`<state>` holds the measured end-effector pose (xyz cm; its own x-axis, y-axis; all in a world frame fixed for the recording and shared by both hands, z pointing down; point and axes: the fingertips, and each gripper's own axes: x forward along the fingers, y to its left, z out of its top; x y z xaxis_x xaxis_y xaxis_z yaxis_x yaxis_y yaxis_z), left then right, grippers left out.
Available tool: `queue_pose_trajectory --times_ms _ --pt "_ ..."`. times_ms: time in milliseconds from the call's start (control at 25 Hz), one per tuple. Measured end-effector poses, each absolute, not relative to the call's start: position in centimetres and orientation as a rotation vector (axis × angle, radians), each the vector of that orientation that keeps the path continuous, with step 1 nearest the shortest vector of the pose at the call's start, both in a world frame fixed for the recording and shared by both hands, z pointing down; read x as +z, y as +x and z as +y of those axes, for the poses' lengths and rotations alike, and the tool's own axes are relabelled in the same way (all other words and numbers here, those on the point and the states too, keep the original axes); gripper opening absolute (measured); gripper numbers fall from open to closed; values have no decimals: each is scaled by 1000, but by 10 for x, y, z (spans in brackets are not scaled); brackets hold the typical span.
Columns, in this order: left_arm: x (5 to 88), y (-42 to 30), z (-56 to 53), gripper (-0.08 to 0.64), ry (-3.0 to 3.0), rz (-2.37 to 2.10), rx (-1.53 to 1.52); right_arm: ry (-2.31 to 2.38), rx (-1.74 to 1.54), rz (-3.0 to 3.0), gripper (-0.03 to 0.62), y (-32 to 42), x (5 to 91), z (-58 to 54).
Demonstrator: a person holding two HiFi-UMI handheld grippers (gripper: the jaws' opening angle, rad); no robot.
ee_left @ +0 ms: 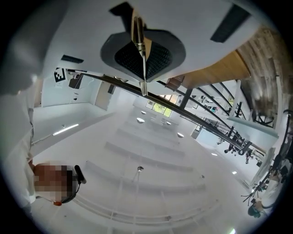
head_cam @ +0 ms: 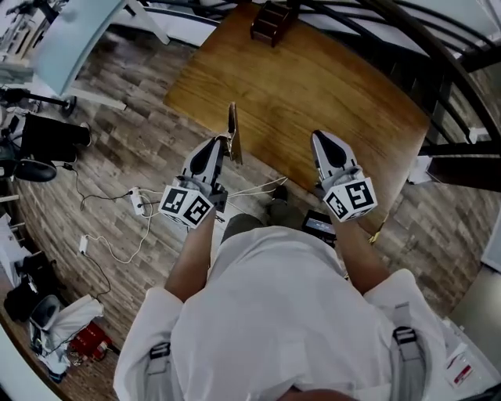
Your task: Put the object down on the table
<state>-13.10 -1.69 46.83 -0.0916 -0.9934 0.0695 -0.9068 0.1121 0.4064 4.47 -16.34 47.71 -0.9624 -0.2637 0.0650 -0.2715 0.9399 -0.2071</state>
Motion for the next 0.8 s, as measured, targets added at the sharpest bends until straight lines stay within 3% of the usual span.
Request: queue_pose_trajectory --times_ms 400,800 --pt "460 -195 -95 20 1912 -1888 -395 597 375 -3039 26 9 478 -212" --pt "484 -232 -189 20 2061 -1401 -376 995 348 -2930 26 -21 468 -238"
